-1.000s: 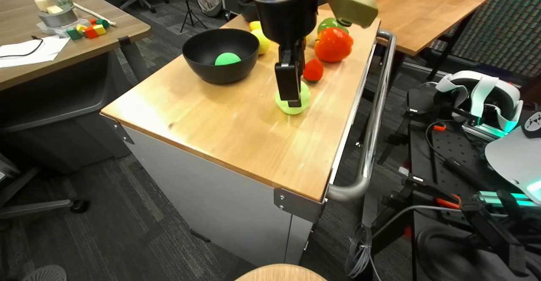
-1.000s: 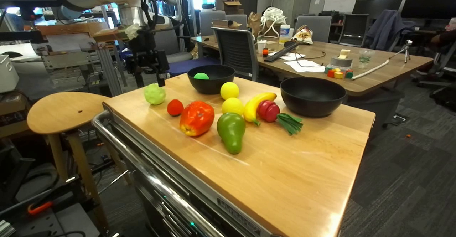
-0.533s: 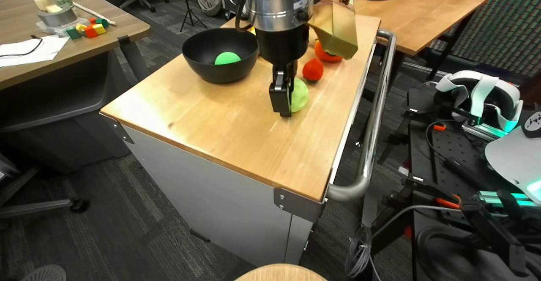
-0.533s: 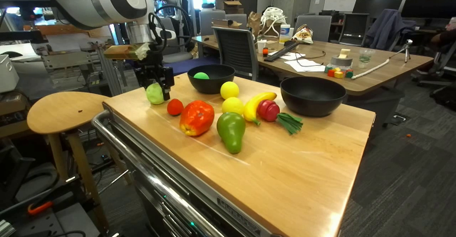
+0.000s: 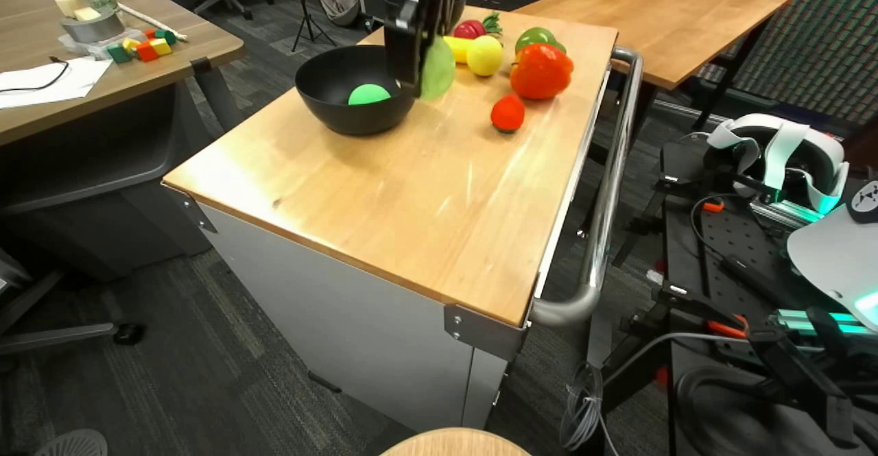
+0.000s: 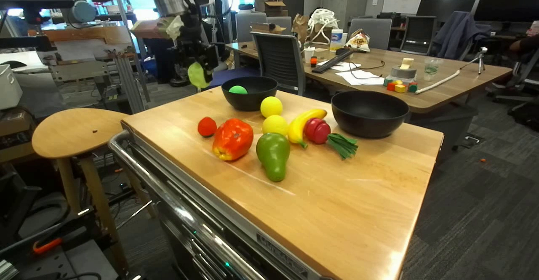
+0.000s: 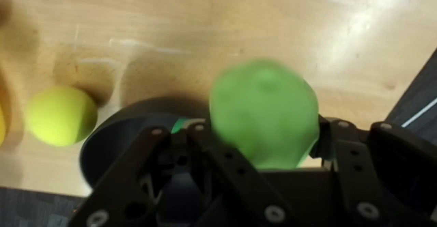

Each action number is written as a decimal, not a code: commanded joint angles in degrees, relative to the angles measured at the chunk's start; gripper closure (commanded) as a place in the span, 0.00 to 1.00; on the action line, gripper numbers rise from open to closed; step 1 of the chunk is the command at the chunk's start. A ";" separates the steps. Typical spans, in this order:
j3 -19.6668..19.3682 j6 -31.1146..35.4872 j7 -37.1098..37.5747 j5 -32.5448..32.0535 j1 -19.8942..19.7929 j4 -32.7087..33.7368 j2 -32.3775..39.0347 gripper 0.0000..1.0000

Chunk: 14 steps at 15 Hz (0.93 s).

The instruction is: Put the fruits and vegetables in the left bowl then put the remaining fruits and vegetables in the right bowl

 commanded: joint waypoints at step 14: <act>-9.81 5.96 21.52 -17.58 3.26 17.24 18.07 0.45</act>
